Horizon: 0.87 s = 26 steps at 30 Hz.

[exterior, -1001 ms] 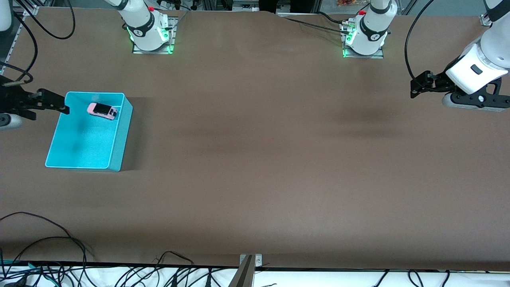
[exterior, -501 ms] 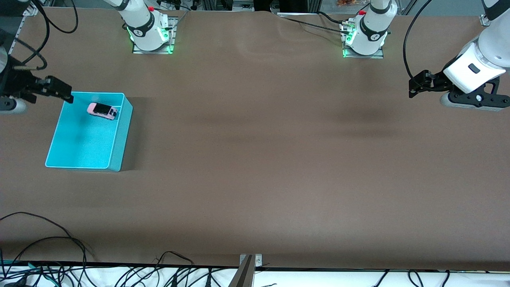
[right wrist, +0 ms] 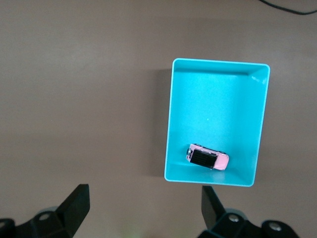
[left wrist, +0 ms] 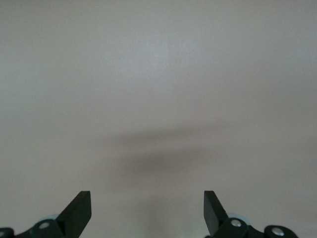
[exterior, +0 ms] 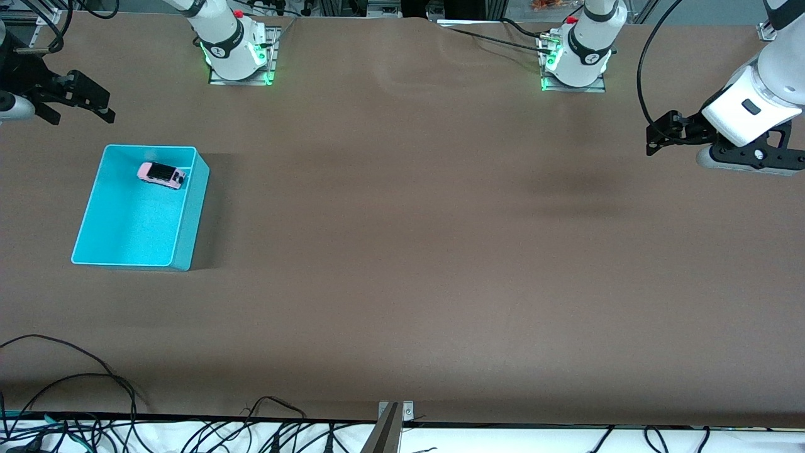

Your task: Wind and store pink jeep toy

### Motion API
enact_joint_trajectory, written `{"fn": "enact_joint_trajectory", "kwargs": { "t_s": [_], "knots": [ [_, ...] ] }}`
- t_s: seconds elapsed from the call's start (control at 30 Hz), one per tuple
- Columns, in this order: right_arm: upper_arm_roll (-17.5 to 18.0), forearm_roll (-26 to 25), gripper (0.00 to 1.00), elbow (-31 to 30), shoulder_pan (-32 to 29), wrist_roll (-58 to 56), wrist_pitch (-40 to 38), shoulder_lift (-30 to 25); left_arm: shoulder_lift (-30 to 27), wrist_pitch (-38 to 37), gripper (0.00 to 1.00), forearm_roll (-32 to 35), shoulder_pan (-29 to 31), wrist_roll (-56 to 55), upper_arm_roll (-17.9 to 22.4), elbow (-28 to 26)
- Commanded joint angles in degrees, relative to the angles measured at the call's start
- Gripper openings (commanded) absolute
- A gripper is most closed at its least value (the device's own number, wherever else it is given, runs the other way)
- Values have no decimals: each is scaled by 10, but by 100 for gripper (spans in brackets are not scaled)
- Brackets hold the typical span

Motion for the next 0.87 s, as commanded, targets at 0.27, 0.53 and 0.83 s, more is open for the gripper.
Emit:
{"fn": "enact_joint_trajectory", "kwargs": {
  "t_s": [0.27, 0.53, 0.83],
  "knots": [
    [5, -11, 100, 61, 1, 2, -1, 64, 12, -11, 100, -1, -1, -3, 1, 23],
    [5, -11, 100, 61, 2, 4, -9, 64, 12, -11, 100, -1, -3, -5, 1, 23],
    [5, -11, 100, 61, 2, 4, -10, 64, 12, -11, 100, -1, -3, -6, -1, 23]
  ]
}}
